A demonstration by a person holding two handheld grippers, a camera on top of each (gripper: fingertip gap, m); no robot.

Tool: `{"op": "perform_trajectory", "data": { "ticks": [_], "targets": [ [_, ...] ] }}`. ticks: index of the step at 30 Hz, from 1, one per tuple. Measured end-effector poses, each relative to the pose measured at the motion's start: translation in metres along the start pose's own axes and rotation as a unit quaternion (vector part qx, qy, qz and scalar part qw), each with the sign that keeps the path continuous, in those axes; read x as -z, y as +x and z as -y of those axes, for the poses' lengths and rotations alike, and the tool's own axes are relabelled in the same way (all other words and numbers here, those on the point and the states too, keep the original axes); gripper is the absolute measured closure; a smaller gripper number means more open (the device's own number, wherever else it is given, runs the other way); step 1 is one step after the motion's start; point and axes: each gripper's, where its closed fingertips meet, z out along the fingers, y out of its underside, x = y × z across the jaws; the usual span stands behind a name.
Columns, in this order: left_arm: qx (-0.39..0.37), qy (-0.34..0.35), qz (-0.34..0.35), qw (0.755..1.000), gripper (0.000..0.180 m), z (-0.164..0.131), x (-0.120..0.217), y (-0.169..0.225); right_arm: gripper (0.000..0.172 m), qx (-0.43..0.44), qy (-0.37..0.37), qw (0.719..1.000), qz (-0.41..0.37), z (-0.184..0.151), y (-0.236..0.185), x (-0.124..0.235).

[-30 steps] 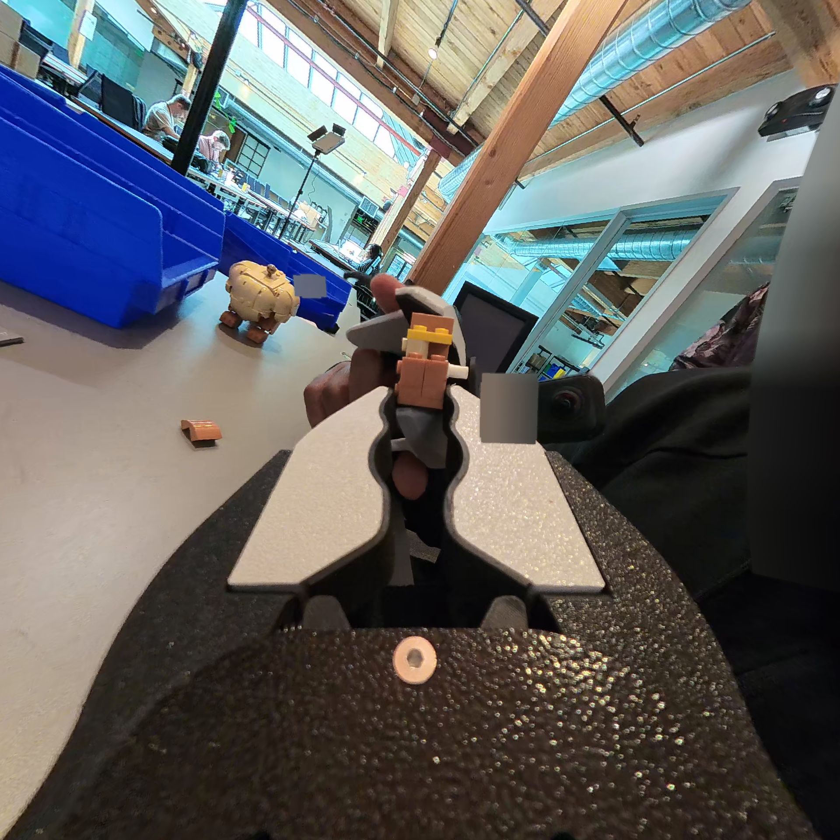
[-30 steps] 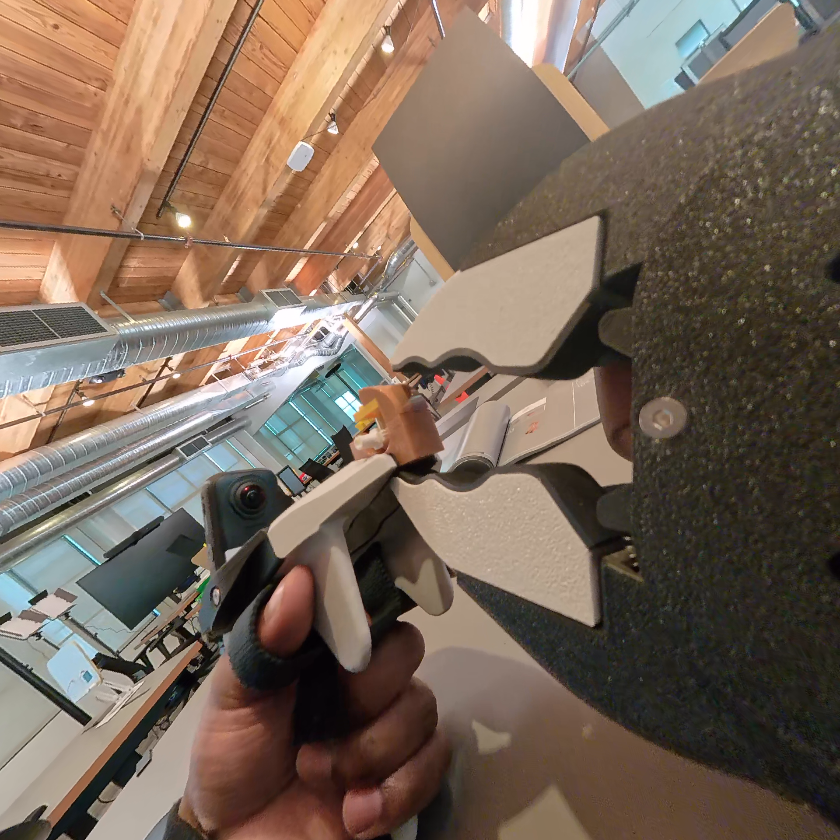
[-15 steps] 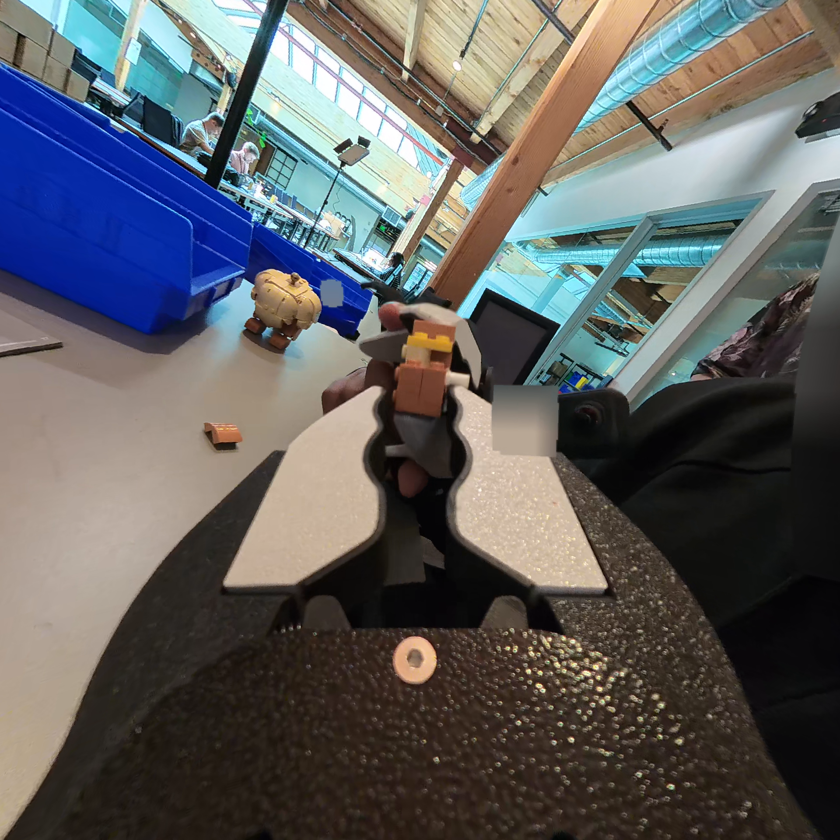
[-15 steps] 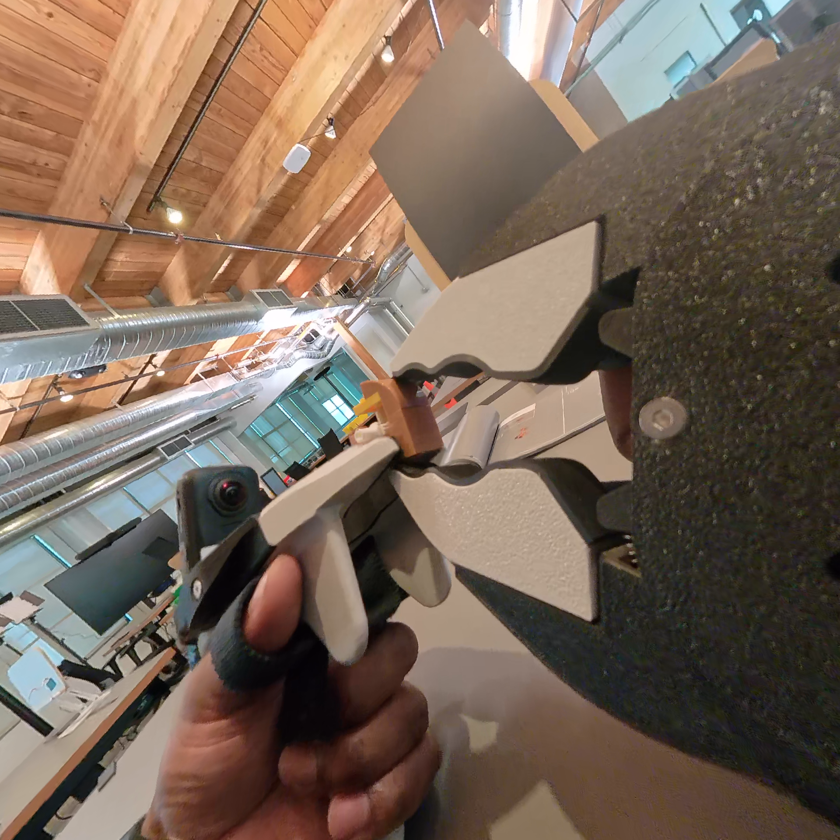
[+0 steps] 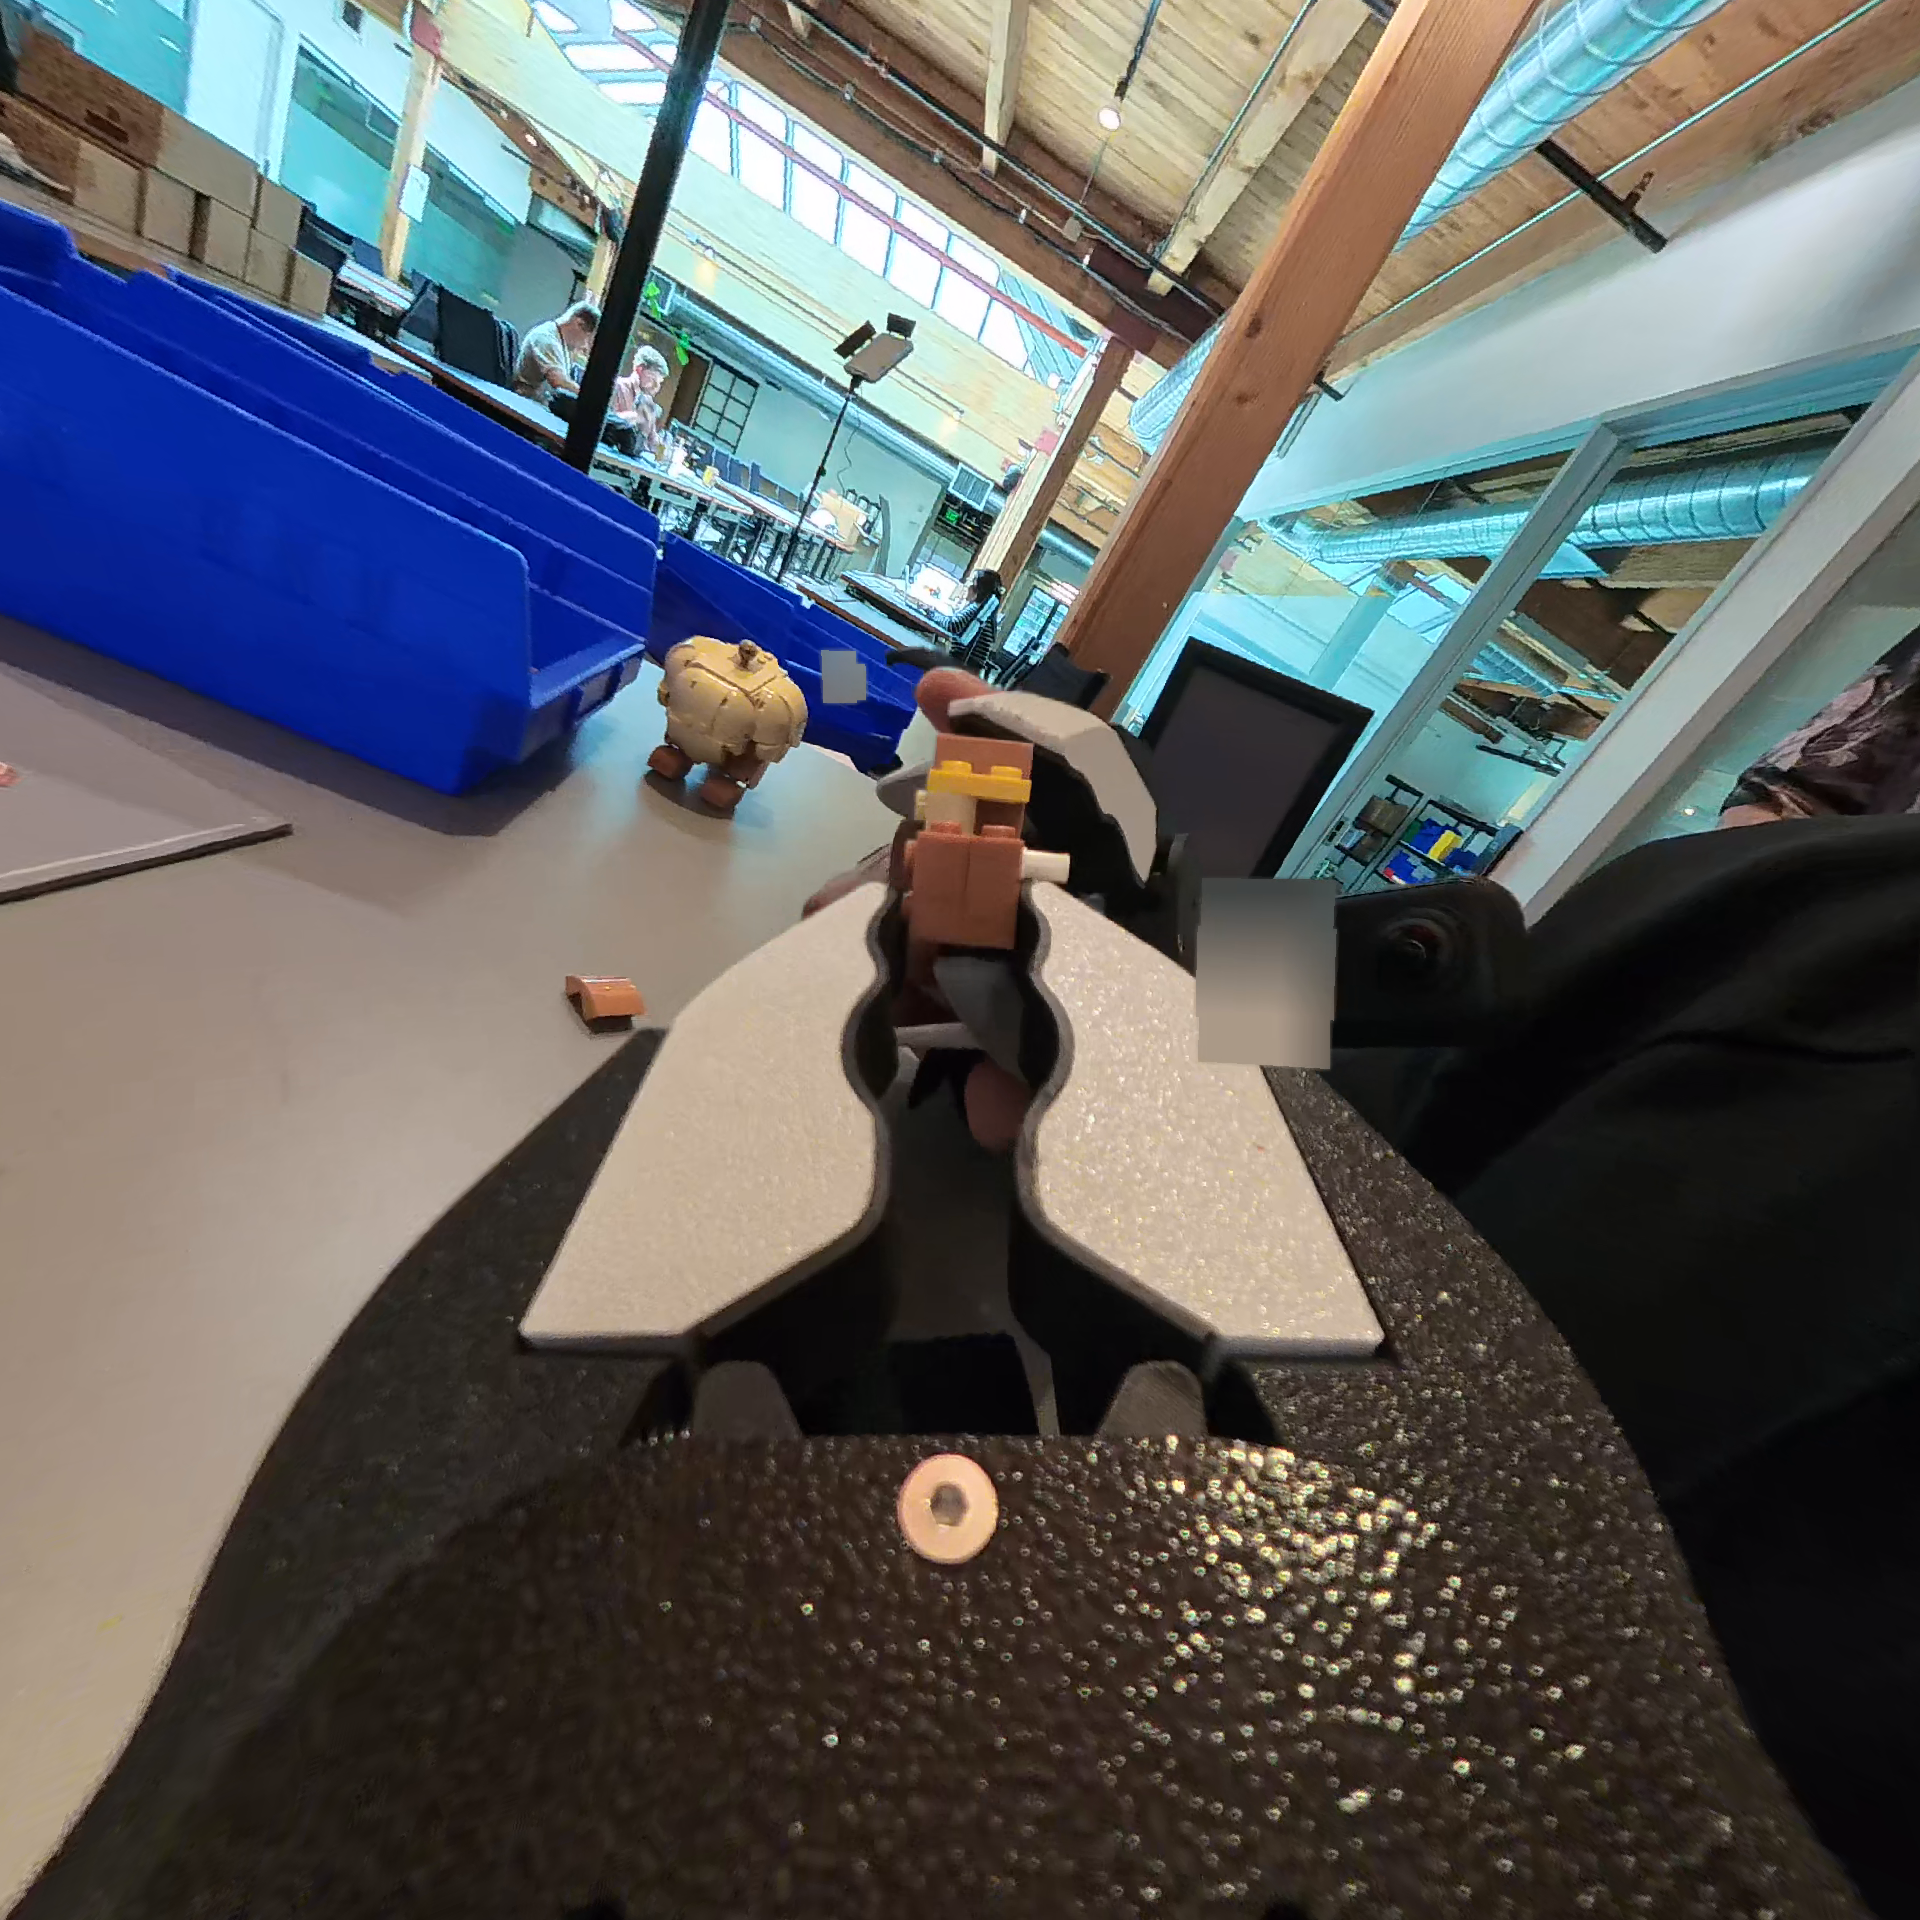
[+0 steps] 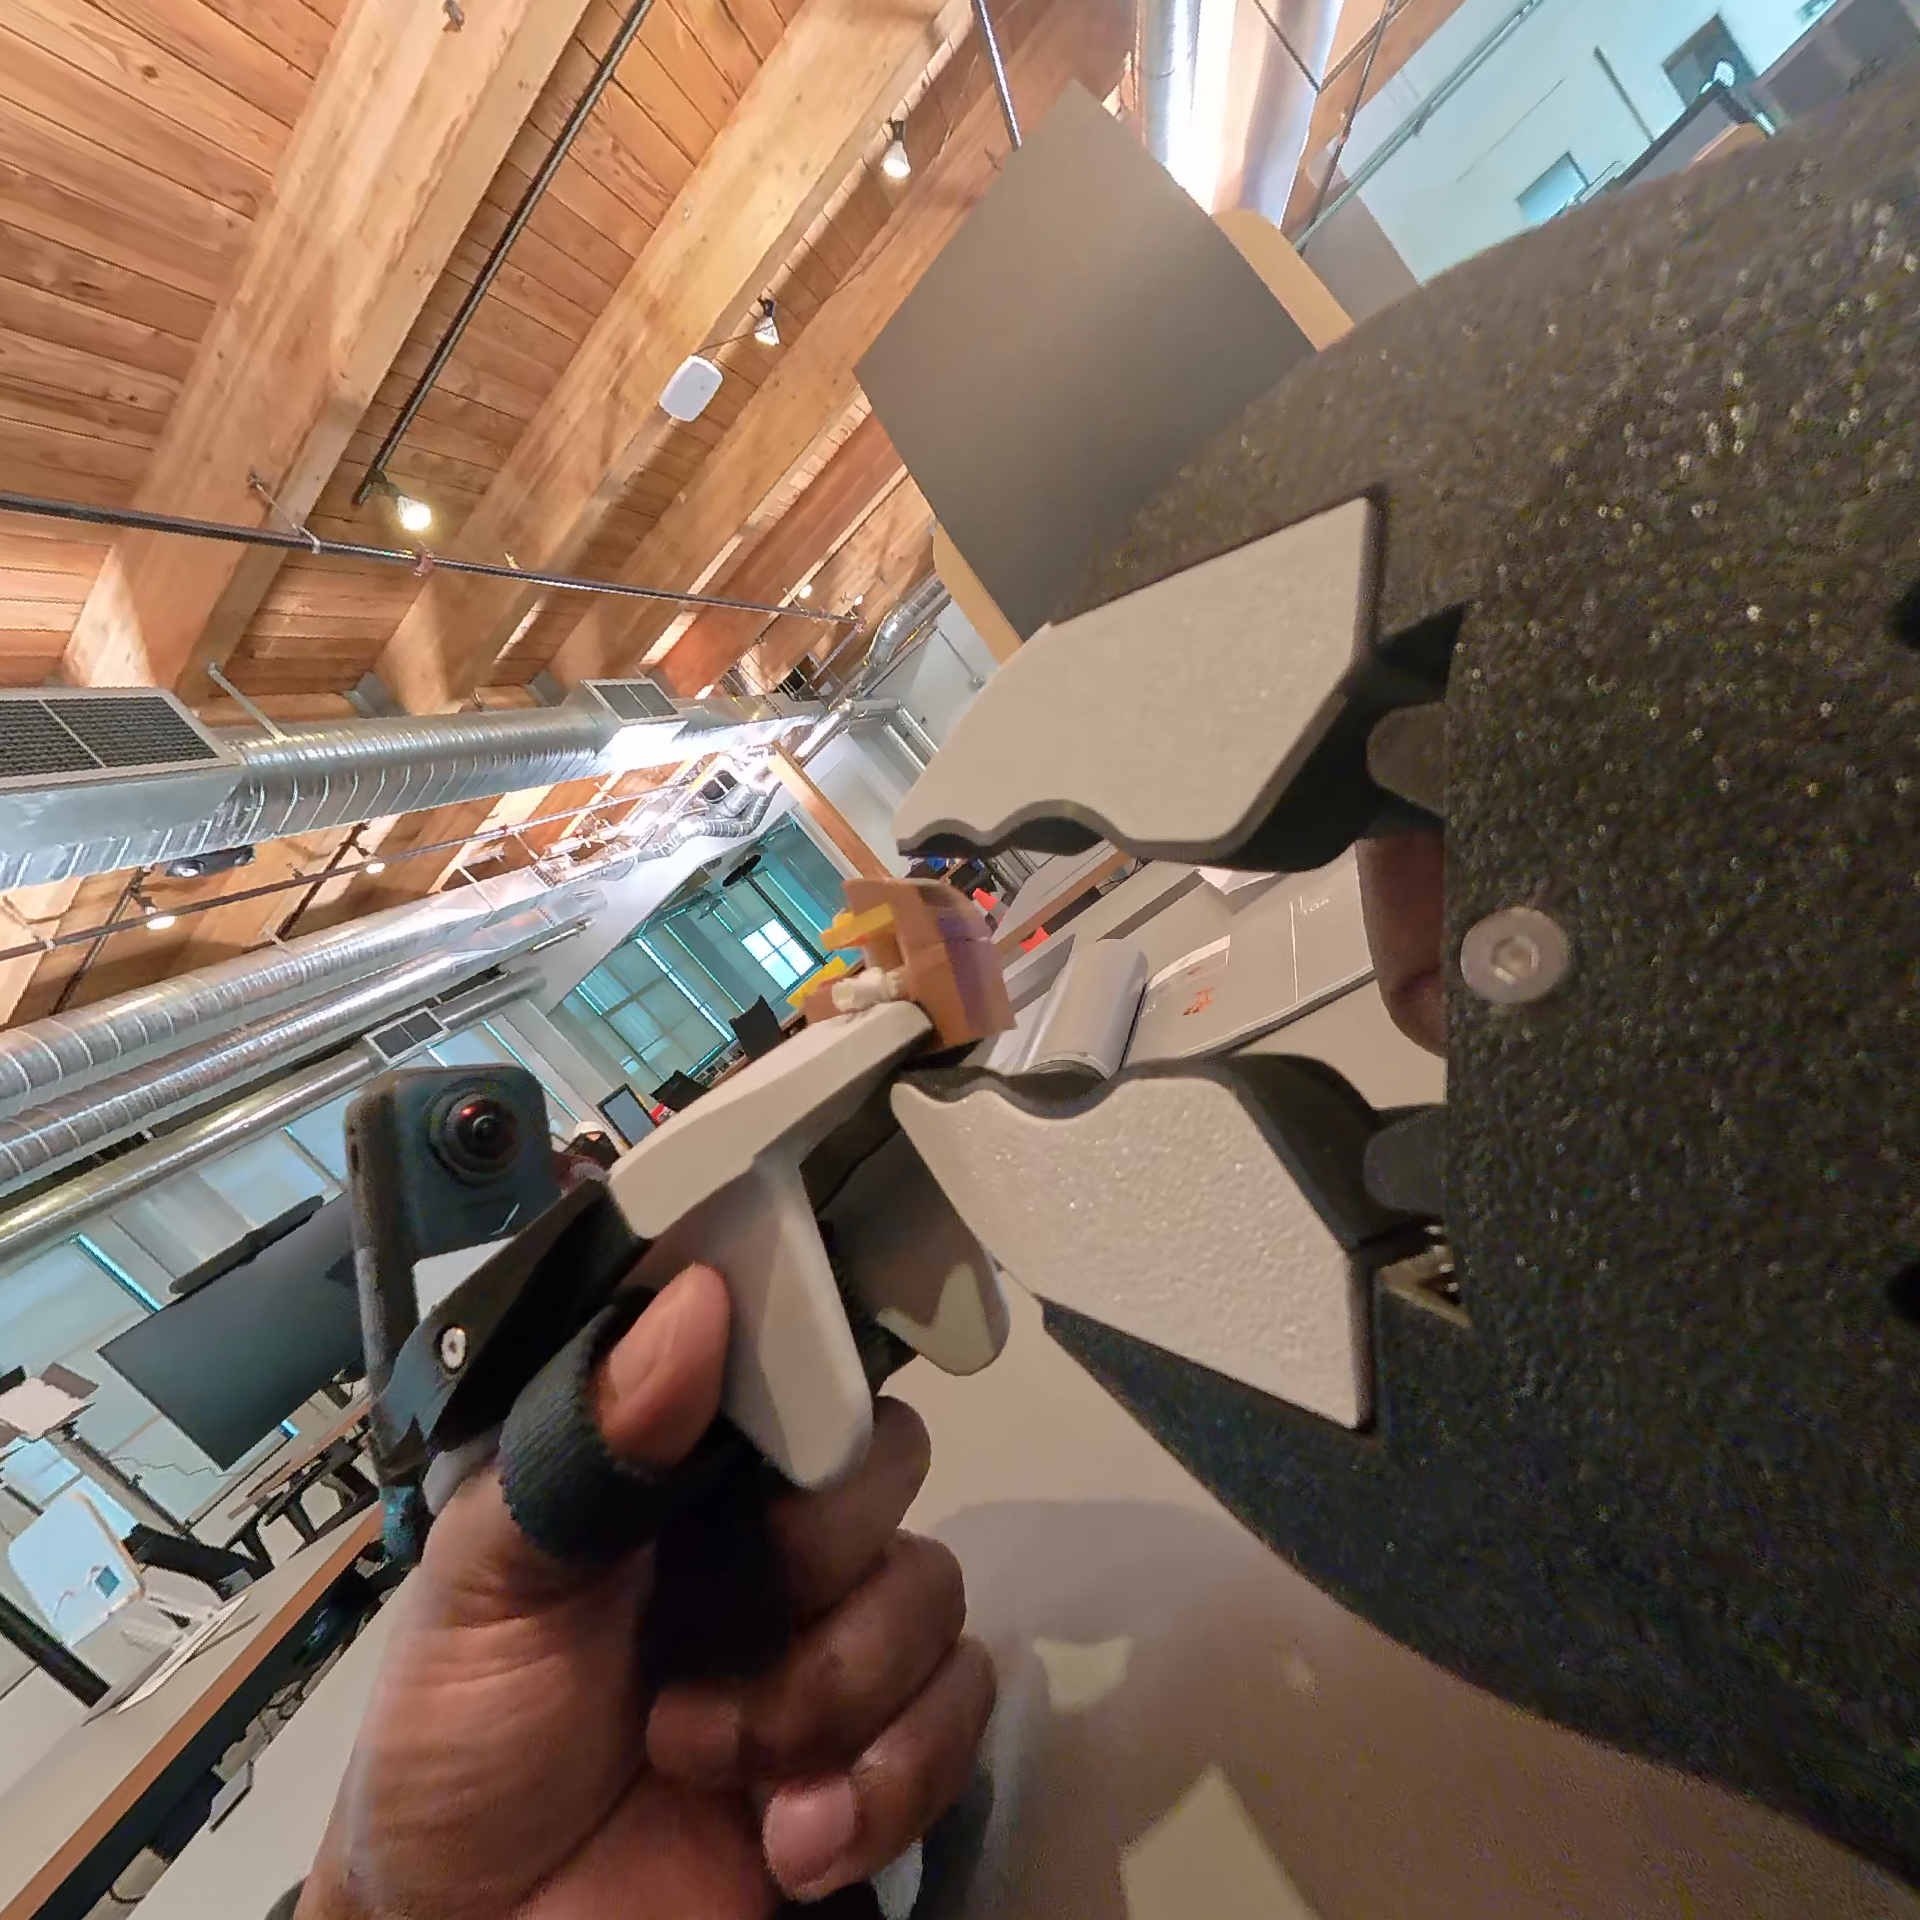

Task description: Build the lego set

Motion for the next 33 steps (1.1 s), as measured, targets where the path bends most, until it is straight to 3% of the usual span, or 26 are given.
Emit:
{"op": "perform_trajectory", "data": {
  "ticks": [14,20,22,33],
  "targets": [
    [0.018,0.014,0.002,1.000,0.162,0.002,-0.005,-0.002,0.140,-0.030,-0.013,0.999,0.017,-0.006,0.001,0.000],
    [0.014,0.017,0.022,1.000,0.162,0.003,-0.004,-0.006,0.130,-0.008,-0.023,1.000,0.010,-0.007,-0.002,-0.003],
    [0.013,0.013,0.017,1.000,0.162,0.002,-0.004,-0.005,0.139,-0.009,-0.018,1.000,-0.002,-0.006,0.002,-0.001],
    [0.017,0.021,0.034,0.999,0.159,0.005,-0.004,-0.010,0.140,-0.006,-0.039,0.999,-0.013,-0.012,0.007,-0.002]
  ]
}}
